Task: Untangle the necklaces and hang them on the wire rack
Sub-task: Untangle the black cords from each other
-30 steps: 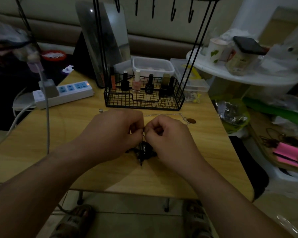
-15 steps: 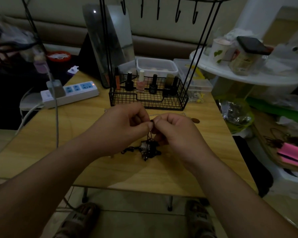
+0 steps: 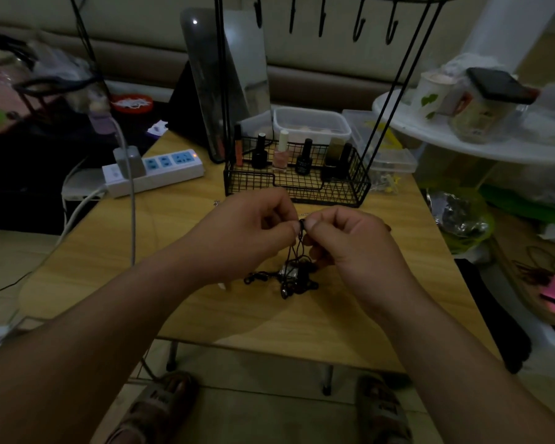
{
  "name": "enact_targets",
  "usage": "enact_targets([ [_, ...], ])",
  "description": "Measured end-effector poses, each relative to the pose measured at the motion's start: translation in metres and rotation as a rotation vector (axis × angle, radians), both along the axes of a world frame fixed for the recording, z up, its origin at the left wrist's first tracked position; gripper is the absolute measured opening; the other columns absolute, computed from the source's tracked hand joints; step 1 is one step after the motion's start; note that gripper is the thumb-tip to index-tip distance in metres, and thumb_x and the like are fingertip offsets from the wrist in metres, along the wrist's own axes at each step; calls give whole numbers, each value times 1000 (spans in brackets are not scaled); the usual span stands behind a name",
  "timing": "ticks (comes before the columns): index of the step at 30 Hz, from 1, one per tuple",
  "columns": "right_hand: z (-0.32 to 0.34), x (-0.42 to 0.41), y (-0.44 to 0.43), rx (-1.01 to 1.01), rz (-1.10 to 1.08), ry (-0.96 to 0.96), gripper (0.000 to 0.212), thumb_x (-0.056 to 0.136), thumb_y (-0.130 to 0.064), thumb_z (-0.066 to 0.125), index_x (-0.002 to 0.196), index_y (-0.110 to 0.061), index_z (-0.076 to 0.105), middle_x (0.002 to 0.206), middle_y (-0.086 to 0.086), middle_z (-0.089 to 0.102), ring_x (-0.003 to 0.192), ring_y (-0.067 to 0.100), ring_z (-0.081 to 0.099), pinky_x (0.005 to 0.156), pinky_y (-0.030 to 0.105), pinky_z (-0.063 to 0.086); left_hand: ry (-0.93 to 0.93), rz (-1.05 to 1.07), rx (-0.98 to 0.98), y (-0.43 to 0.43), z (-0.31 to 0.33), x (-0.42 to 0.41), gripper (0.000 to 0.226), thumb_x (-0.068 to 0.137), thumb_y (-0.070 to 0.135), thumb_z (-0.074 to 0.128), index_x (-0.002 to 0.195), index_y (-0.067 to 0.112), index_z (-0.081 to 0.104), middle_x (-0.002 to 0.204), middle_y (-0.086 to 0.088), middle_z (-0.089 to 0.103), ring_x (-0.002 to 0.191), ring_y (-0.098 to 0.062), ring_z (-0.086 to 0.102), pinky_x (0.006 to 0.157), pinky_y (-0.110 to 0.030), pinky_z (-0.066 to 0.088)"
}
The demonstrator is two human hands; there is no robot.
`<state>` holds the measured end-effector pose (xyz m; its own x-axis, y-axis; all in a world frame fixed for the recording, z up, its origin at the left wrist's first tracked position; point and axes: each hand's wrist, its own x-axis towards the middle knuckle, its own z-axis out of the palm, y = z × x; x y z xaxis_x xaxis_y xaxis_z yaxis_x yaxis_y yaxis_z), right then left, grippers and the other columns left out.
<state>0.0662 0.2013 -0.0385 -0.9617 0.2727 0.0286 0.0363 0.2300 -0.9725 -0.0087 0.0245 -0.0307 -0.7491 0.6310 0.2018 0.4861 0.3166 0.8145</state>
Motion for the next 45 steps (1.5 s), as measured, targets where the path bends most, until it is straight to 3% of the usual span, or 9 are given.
enact_targets([
  [3,1,0,-2,49,-16,40,11,97,-26,70,90,-19,75,85,5,75,70,13,64,70,42,57,-27,19,2,2,2,-1,13,99,37,63,94,26,67,79,6,72,74,-20,71,69,-51,61],
  [8,3,-3,-2,87,-30,83,10,97,-29,70,92,-22,74,88,4,75,73,13,65,73,45,59,-88,19,44,5,5,-7,10,102,27,64,97,19,68,75,9,72,70,-10,69,67,-24,57],
  [17,-1,-3,-2,132,-73,129,12,98,-25,68,87,-24,71,80,0,72,67,10,60,64,37,52,35,76,-39,13,6,-4,7,102,24,64,96,26,68,83,3,76,72,-8,72,74,-44,64],
  [22,-5,-4,-4,268,-103,135,13,98,-26,68,86,-27,70,76,-9,69,68,6,62,60,28,51,240,179,-158,19,6,1,8,99,28,66,91,30,69,78,12,68,73,-2,64,64,-32,56],
  [26,-6,-1,-5,329,-120,139,12,99,-24,66,88,-26,69,76,-11,67,68,0,61,53,14,43,375,214,-211,20,2,3,9,96,34,66,88,33,65,81,17,62,75,-2,58,62,-32,51],
  [29,-7,2,-4,347,-109,135,11,99,-24,66,89,-25,69,77,-10,67,71,1,61,54,15,44,405,193,-212,21,0,3,11,93,37,65,83,36,61,78,16,62,74,-3,58,62,-34,52],
  [34,-2,0,0,244,-119,103,11,98,-25,66,89,-24,72,82,-5,72,74,8,65,64,26,53,229,200,-105,26,1,1,10,88,38,68,80,34,66,74,14,65,69,-5,60,60,-33,53],
  [40,5,-5,1,-254,-108,7,14,100,-19,63,89,-17,71,74,-4,70,68,10,63,67,32,53,-105,194,146,24,8,1,9,96,14,66,89,16,70,81,-3,70,69,-11,67,70,-29,62],
  [45,5,-7,0,-251,-92,9,15,101,-19,63,89,-16,72,74,-6,71,68,10,65,68,31,54,-275,114,158,17,6,1,13,104,19,59,99,14,69,92,-10,73,80,-20,72,81,-43,65],
])
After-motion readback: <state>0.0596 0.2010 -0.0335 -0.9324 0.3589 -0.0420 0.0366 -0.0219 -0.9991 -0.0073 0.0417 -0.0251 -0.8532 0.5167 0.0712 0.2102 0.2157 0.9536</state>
